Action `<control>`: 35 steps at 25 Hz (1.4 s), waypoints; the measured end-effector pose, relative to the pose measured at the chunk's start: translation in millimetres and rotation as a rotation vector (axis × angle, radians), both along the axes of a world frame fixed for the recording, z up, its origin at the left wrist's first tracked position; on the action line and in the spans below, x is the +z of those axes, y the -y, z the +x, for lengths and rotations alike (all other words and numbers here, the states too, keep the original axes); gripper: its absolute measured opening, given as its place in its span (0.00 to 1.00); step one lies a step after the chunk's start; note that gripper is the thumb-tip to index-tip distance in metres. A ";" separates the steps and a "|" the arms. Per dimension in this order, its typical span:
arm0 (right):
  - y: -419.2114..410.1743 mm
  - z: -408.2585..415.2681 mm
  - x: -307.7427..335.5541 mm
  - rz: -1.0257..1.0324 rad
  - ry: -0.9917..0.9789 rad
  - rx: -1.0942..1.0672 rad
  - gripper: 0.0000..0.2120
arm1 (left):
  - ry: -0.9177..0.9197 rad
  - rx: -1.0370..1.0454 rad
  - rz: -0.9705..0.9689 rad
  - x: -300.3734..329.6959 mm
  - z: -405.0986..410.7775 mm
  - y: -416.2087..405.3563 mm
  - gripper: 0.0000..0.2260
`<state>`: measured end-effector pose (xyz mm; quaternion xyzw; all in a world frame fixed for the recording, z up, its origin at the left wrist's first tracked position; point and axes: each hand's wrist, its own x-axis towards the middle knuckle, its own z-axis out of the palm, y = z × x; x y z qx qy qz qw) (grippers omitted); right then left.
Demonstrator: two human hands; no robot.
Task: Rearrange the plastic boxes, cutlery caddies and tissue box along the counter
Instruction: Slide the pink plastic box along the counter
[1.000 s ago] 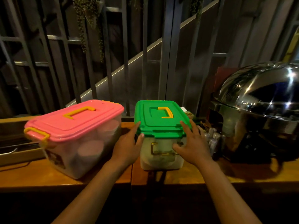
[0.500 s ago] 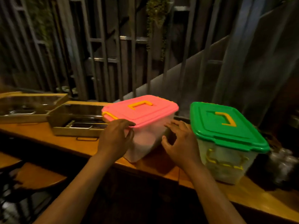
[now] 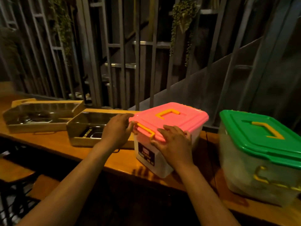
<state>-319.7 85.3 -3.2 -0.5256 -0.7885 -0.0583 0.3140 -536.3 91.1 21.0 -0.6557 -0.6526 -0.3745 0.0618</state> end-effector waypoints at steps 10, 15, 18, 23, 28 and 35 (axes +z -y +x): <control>19.9 77.0 -10.9 -0.004 -0.216 -0.028 0.18 | 0.566 -0.262 -0.259 -23.9 46.1 -37.3 0.26; 33.8 114.5 -8.2 0.048 -0.183 -0.158 0.17 | 0.431 -0.328 -0.306 -20.0 82.0 -36.0 0.24; 34.8 135.1 -5.7 0.046 -0.064 -0.262 0.17 | 0.454 -0.335 -0.286 -19.4 107.6 -34.3 0.23; 27.2 155.2 -9.3 0.032 -0.005 -0.325 0.19 | 0.444 -0.304 -0.280 -15.9 135.8 -44.3 0.22; 24.6 160.6 -10.8 0.061 0.049 -0.323 0.19 | 0.409 -0.273 -0.232 -20.6 139.8 -47.3 0.22; 23.8 149.4 -11.6 0.117 -0.118 -0.333 0.24 | 0.313 -0.149 -0.076 -43.9 148.6 -5.4 0.24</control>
